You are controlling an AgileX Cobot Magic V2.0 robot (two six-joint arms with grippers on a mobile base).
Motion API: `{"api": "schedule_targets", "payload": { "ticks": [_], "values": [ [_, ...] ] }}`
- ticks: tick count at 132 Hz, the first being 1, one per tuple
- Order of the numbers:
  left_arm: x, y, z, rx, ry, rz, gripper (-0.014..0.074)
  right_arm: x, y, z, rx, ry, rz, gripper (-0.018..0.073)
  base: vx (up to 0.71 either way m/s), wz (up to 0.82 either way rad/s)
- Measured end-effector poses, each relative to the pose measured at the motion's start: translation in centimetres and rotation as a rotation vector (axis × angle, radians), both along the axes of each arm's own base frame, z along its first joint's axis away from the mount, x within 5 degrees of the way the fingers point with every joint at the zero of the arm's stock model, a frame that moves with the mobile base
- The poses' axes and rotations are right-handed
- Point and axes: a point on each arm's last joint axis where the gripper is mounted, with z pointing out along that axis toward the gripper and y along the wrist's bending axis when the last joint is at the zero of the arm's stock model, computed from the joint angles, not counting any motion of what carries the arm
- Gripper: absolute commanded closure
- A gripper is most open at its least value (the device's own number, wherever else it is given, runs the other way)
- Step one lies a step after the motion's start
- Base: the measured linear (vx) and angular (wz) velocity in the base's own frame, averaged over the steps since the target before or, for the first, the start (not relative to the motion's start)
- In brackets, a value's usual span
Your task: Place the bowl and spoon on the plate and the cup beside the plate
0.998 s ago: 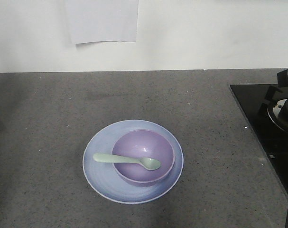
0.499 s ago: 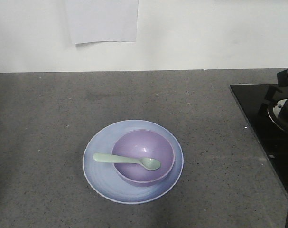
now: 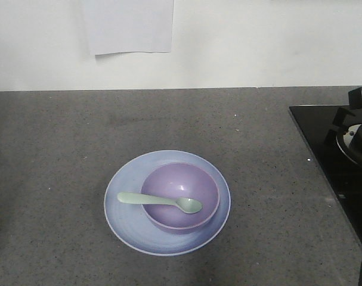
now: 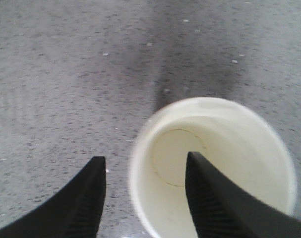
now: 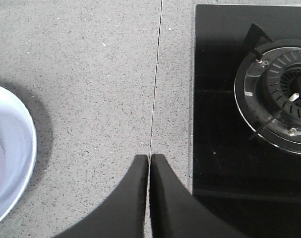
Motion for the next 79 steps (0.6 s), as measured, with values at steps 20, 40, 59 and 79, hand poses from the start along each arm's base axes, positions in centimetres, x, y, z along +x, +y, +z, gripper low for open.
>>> {"api": "schedule_targets", "payload": {
  "ticks": [20, 40, 59, 79],
  "values": [
    [-0.1, 0.9, -0.5, -0.019, 0.003, 0.026, 0.0230, 0.0, 0.0, 0.0, 0.000, 0.000, 0.000, 0.0561, 0.00, 0.00],
    [0.7, 1.3, -2.0, -0.053, 0.024, 0.028, 0.0230, 0.0, 0.0, 0.0, 0.000, 0.000, 0.000, 0.0561, 0.00, 0.00],
    [1.3, 1.6, -3.1, -0.066, 0.044, 0.026, 0.0248, 0.0, 0.0, 0.0, 0.000, 0.000, 0.000, 0.0561, 0.00, 0.00],
    [1.7, 1.8, -3.8, -0.063, 0.043, 0.023, 0.0372, 0.0, 0.0, 0.0, 0.000, 0.000, 0.000, 0.0561, 0.00, 0.00]
  ]
}}
